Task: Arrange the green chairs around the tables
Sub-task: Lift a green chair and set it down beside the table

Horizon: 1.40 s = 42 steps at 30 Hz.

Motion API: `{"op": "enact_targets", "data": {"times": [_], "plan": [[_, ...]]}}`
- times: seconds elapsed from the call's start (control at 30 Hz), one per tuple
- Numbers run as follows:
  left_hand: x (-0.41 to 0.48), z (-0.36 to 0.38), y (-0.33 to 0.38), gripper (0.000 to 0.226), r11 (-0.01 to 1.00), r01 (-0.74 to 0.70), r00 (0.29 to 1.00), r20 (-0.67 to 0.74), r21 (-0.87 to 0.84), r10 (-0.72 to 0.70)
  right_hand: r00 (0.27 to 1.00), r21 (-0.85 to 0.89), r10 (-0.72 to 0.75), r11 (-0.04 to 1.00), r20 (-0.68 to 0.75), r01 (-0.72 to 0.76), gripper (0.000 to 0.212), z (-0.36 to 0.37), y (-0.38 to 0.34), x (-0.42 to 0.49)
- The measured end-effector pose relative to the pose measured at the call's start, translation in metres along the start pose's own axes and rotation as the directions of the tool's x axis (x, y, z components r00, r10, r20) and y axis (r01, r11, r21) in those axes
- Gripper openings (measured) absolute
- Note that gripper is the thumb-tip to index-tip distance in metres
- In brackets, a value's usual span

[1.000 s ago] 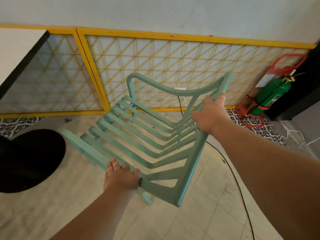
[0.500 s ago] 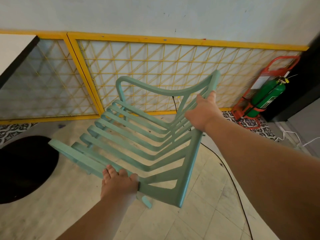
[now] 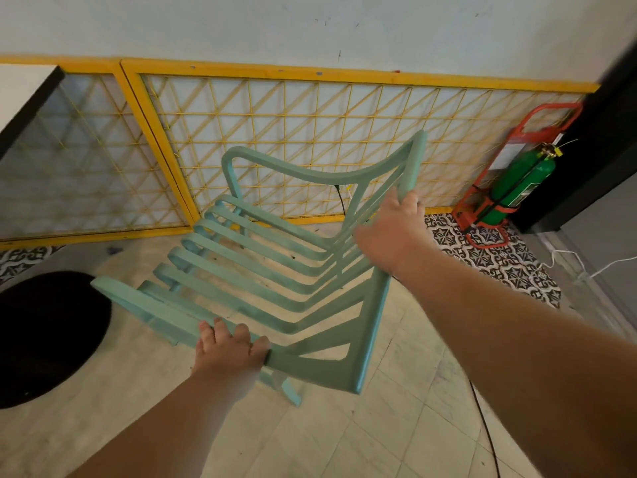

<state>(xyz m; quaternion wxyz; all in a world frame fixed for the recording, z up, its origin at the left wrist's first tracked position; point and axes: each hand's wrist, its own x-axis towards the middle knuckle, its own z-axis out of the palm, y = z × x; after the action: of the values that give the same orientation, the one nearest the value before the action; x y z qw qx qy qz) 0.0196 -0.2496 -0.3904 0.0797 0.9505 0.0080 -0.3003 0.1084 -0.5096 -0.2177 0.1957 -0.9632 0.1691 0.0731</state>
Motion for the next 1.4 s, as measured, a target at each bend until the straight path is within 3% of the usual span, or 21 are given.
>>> {"op": "enact_targets", "data": {"times": [0.13,0.23,0.33,0.5,0.67,1.13,1.4], "plan": [[0.01,-0.01,-0.028,0.055,0.99,-0.088,0.994,0.08,0.107,0.08,0.995,0.036,-0.062,0.998,0.084,0.059,0.106,0.032,-0.01,-0.094],[0.021,-0.039,-0.058,0.106,0.993,-0.019,0.998,-0.051,0.114,0.025,0.992,-0.075,-0.092,0.992,0.092,0.099,0.109,0.045,-0.014,-0.136],[0.031,-0.052,-0.09,0.126,0.959,-0.053,0.998,-0.016,0.277,0.06,0.993,-0.183,-0.089,0.978,0.081,0.103,0.108,0.046,-0.018,-0.141],[0.035,-0.05,-0.092,0.108,0.929,-0.115,0.99,-0.035,0.351,0.136,0.993,-0.275,-0.081,0.956,0.09,0.103,0.103,0.046,-0.019,-0.129],[0.031,-0.05,-0.087,0.099,0.945,-0.089,0.993,-0.048,0.314,0.11,0.991,-0.321,-0.098,0.939,0.09,0.122,0.103,0.044,-0.016,-0.12],[0.014,-0.022,-0.05,0.106,0.975,0.03,0.996,-0.083,0.22,-0.012,0.973,-0.362,-0.176,0.906,0.15,0.22,0.101,0.015,0.007,-0.066],[0.02,-0.009,-0.01,0.106,0.981,0.123,0.988,-0.106,0.153,-0.108,0.95,-0.527,-0.232,0.791,0.209,0.309,0.094,-0.005,0.015,-0.021]]}}
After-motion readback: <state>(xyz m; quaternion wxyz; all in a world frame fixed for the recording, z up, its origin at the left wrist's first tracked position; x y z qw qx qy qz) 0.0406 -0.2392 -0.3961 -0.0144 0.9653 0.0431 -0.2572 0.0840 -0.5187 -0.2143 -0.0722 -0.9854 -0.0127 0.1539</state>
